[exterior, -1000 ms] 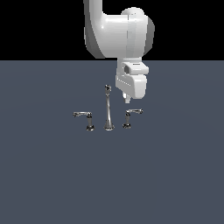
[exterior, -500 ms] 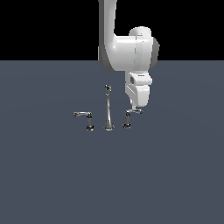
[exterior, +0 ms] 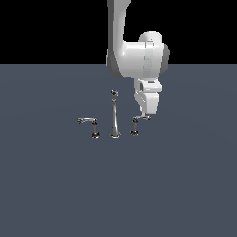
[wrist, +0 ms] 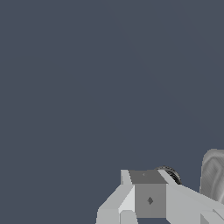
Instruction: Turn on the faucet by rotating a designated handle.
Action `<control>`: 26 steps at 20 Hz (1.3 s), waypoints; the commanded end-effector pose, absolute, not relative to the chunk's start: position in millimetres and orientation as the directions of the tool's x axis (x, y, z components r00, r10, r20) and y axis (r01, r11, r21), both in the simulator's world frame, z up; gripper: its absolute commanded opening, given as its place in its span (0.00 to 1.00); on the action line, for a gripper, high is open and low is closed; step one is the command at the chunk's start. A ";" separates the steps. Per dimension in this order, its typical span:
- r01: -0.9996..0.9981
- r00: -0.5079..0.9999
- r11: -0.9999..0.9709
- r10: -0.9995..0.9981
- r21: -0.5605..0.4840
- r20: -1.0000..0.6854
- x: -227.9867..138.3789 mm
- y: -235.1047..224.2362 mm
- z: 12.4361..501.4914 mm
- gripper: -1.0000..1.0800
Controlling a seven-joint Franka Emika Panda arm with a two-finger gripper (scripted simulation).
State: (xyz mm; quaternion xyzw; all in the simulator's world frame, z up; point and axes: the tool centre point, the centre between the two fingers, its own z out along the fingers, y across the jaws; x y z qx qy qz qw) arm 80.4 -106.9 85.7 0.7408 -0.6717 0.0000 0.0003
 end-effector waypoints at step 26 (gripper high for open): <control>-0.995 0.100 -0.100 -0.995 -0.004 0.000 14.1 -118.6 85.8 0.00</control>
